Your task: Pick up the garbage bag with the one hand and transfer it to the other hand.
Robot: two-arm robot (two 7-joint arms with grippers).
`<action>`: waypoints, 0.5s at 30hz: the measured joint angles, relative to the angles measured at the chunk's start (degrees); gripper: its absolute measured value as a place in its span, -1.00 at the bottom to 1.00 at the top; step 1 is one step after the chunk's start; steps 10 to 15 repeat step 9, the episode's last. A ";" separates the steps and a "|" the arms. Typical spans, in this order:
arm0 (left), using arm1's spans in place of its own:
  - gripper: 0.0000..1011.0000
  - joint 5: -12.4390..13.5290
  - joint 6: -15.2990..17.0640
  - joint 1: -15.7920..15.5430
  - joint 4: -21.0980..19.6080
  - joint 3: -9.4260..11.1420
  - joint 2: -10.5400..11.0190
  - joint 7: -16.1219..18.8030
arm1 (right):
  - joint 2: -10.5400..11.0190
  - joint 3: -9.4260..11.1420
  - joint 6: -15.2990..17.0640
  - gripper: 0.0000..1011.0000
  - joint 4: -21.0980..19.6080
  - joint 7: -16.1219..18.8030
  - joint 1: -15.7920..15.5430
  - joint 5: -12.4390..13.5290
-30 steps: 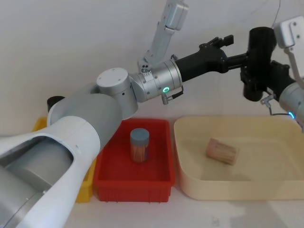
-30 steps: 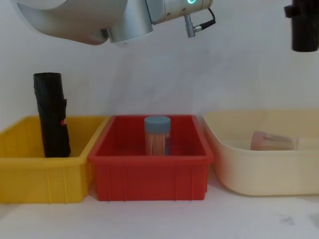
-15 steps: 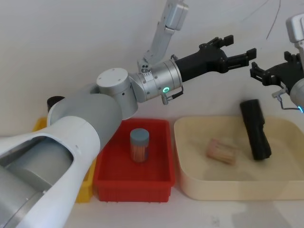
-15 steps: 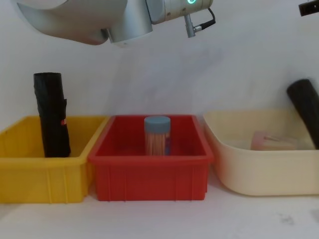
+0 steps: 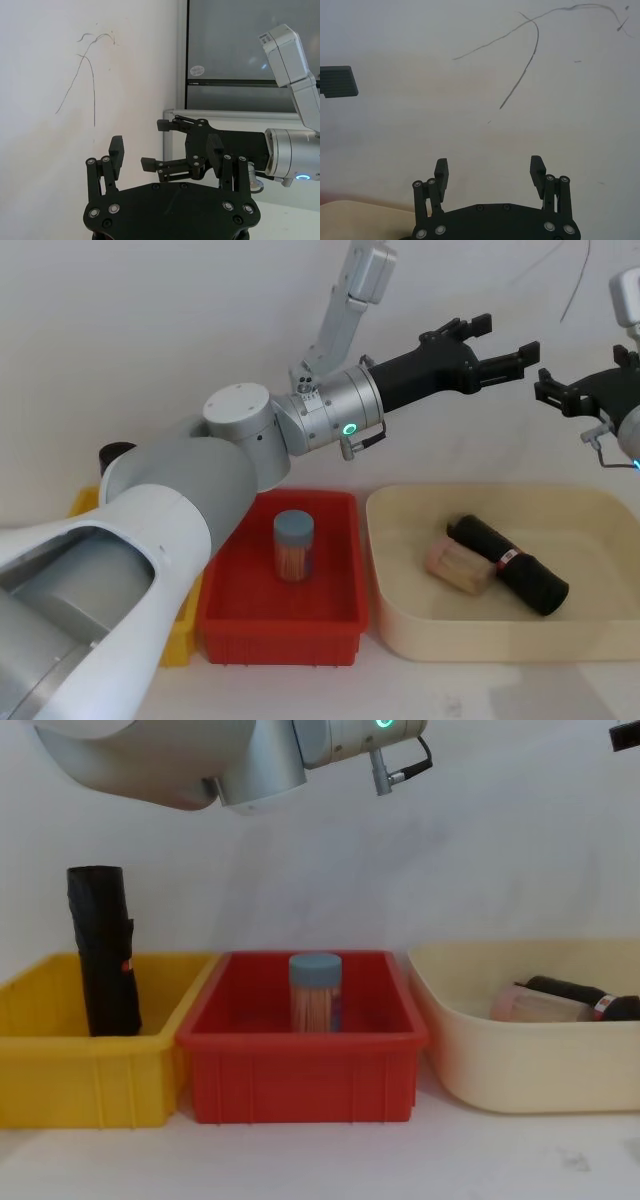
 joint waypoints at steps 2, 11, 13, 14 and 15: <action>0.98 0.00 0.00 0.00 0.00 0.00 0.00 0.00 | -0.01 0.01 0.01 0.98 0.03 -0.05 0.02 -0.04; 0.98 0.00 0.00 0.00 0.00 0.00 0.00 0.00 | -0.02 0.06 0.08 0.98 0.10 -0.23 0.07 -0.19; 0.98 0.00 0.00 0.00 0.00 0.00 0.00 0.00 | -0.02 0.06 0.08 0.98 0.10 -0.23 0.07 -0.19; 0.98 0.00 0.00 0.00 0.00 0.00 0.00 0.00 | -0.02 0.06 0.08 0.98 0.10 -0.23 0.07 -0.19; 0.98 0.00 0.00 0.00 0.00 0.00 0.00 0.00 | -0.02 0.06 0.08 0.98 0.10 -0.23 0.07 -0.19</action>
